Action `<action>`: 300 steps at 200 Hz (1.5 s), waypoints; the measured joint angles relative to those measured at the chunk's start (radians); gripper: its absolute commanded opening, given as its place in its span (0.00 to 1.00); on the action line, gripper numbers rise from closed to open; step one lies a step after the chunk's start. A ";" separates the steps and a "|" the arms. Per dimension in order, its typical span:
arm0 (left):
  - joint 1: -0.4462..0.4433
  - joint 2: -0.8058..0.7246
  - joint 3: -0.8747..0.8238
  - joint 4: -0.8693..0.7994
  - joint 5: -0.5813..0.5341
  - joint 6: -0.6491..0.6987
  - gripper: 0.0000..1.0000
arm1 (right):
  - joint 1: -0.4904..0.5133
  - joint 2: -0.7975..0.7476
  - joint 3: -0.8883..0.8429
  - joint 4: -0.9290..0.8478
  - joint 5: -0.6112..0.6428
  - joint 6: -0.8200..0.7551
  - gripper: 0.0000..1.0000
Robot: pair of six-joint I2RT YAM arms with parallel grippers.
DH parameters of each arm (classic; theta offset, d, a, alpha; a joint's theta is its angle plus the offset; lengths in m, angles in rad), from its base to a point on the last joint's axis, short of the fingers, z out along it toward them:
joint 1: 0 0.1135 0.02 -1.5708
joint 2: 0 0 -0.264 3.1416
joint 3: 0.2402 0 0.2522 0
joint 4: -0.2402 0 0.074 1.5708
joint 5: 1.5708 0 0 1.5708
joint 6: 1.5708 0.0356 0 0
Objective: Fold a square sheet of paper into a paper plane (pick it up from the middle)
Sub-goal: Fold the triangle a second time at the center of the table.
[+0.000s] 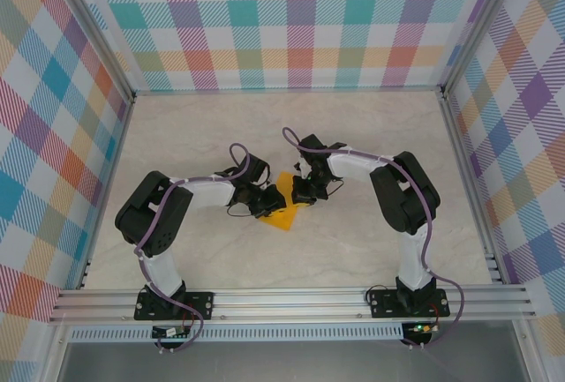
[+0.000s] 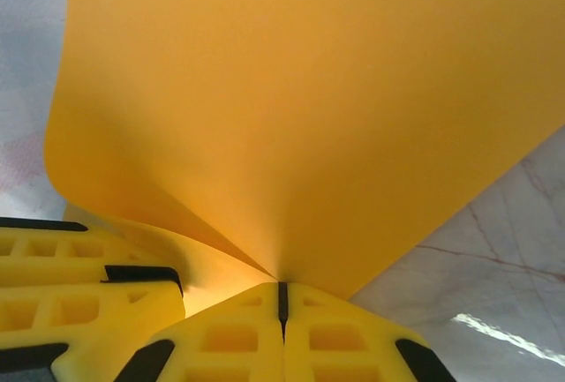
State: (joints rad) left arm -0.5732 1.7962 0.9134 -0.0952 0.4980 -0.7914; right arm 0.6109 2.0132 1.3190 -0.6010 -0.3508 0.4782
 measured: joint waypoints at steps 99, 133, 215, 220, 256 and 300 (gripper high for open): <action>0.001 0.017 0.014 -0.019 0.014 0.004 0.15 | 0.000 -0.002 0.000 -0.001 0.010 0.002 0.04; 0.001 0.027 0.035 -0.053 0.013 0.023 0.14 | 0.000 -0.005 0.000 -0.003 0.020 0.008 0.11; 0.001 0.035 0.053 -0.084 0.013 0.043 0.13 | 0.003 -0.112 -0.008 -0.013 0.073 0.021 0.13; 0.001 0.035 0.054 -0.084 0.013 0.045 0.13 | 0.004 -0.111 -0.009 -0.013 0.070 0.023 0.13; 0.001 0.036 0.054 -0.086 0.013 0.048 0.13 | 0.013 -0.099 -0.011 0.010 0.025 0.032 0.11; 0.001 0.039 0.062 -0.095 0.013 0.049 0.12 | 0.013 -0.034 -0.011 0.027 -0.010 0.035 0.10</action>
State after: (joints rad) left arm -0.5724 1.8355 0.9756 -0.1902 0.5110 -0.7422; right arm 0.6239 1.9797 1.3079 -0.5735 -0.3607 0.5133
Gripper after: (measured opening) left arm 0.127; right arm 0.105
